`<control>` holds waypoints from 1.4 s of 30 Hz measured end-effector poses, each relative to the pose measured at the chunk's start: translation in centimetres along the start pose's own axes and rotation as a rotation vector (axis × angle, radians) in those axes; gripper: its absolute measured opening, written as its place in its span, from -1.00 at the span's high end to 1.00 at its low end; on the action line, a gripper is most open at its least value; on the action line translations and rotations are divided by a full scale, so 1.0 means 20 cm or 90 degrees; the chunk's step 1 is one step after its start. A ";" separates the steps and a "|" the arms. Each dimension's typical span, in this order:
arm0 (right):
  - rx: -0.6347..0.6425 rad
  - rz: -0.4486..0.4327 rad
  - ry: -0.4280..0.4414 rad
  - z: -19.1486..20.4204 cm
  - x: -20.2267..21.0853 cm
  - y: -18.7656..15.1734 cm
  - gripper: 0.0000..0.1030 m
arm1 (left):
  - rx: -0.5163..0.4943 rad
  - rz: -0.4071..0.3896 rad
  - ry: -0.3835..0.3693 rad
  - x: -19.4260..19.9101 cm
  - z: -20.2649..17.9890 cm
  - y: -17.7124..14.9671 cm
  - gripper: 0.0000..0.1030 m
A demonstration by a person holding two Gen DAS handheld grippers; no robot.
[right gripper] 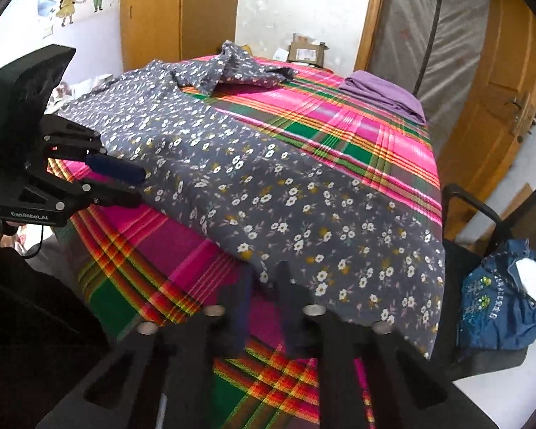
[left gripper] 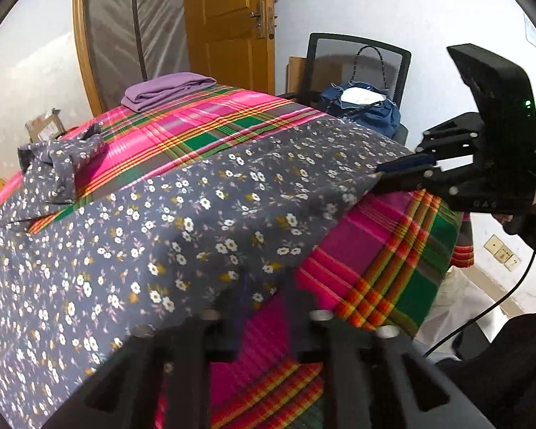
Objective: Fold clothes
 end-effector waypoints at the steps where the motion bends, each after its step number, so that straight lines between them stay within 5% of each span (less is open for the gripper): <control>1: 0.002 -0.004 0.001 0.00 0.01 0.00 0.89 | 0.004 0.002 -0.010 0.00 0.01 0.00 0.96; 12: -0.002 0.019 0.039 -0.05 0.10 -0.08 0.90 | 0.023 0.016 -0.149 0.09 0.06 -0.01 0.97; 17: -0.101 -0.082 0.002 -0.22 0.22 -0.05 0.30 | 0.044 0.034 -0.185 0.06 0.05 -0.02 0.96; 19: -0.172 -0.105 -0.032 -0.35 0.25 -0.07 0.30 | 0.064 0.016 -0.212 0.10 0.06 0.00 0.95; 22: -0.288 -0.125 -0.036 -0.55 0.26 -0.13 0.30 | 0.097 -0.005 -0.208 0.13 0.11 0.03 0.92; 27: -0.467 -0.154 0.042 -0.77 0.18 -0.28 0.28 | 0.122 0.019 -0.172 0.07 0.15 0.03 0.92; 31: -0.465 -0.165 0.055 -0.76 0.17 -0.28 0.45 | 0.137 0.042 -0.164 0.02 0.16 0.00 0.92; 34: -0.462 -0.177 0.034 -0.78 0.20 -0.27 0.90 | 0.145 0.046 -0.157 0.01 0.18 -0.02 0.92; 42: -0.457 -0.167 0.010 -0.81 0.22 -0.26 0.87 | 0.164 0.054 -0.140 0.01 0.23 -0.06 0.92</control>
Point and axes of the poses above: each gripper's, at about its wrist camera, not at the fingertips, and x roughly against the way its jaws point, z to its left, y to its top, the point moved 4 cm from there along -x, roughly the way its jaws point, and after that the axes turned 15 degrees about y, right-handed, at the moved point
